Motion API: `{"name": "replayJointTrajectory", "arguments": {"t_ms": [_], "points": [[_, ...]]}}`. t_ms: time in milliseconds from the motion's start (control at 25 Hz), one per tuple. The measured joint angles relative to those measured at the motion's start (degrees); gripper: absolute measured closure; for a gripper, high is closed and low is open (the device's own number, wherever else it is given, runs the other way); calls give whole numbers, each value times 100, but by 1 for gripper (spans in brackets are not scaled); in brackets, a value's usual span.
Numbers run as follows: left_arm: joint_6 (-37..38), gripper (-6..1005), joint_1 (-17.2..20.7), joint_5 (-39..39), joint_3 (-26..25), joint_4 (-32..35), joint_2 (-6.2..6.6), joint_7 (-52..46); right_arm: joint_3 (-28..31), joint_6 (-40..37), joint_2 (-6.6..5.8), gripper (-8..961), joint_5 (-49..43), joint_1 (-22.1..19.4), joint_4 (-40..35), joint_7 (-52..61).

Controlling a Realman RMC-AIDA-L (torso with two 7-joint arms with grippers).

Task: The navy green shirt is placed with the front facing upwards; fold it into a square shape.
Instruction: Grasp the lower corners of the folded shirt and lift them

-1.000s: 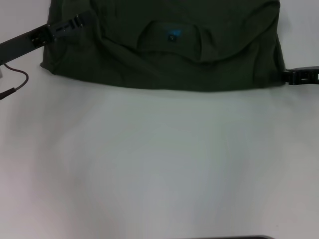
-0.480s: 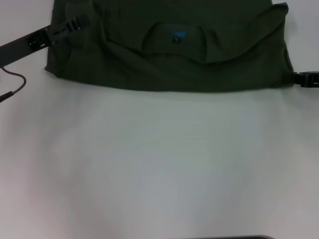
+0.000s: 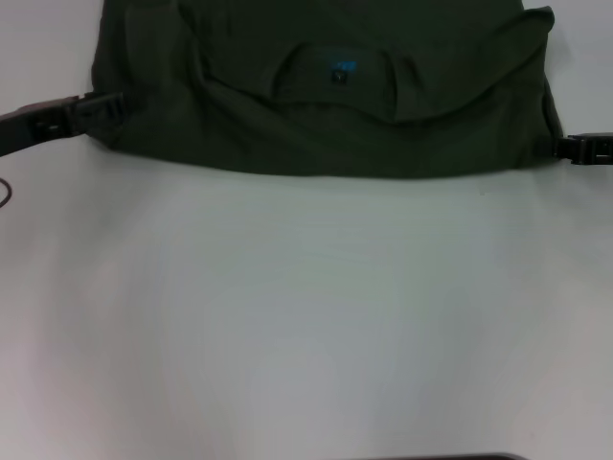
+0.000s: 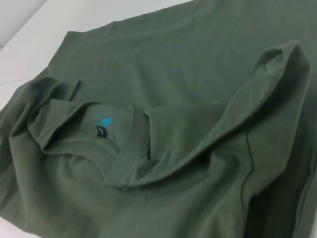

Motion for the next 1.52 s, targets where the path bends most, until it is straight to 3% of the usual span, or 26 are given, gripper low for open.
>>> {"name": "replayJointTrajectory", "arguments": {"t_ms": [240, 640, 920, 1520], "points": [[-492, 124, 20, 166, 19, 14, 20, 266, 0, -56, 3, 910, 22, -1, -5, 40], [-1516, 125, -40, 219, 164, -30, -162, 655, 12, -259, -19, 909, 290, -76, -16, 45], [-2149, 124, -63, 238, 788, -23, -224, 766, 18, -252, -18, 910, 290, -78, -16, 51], [-2332, 125, -8, 316, 1075, -26, -239, 998, 18, -235, 7, 909, 289, -75, -16, 53]]}}
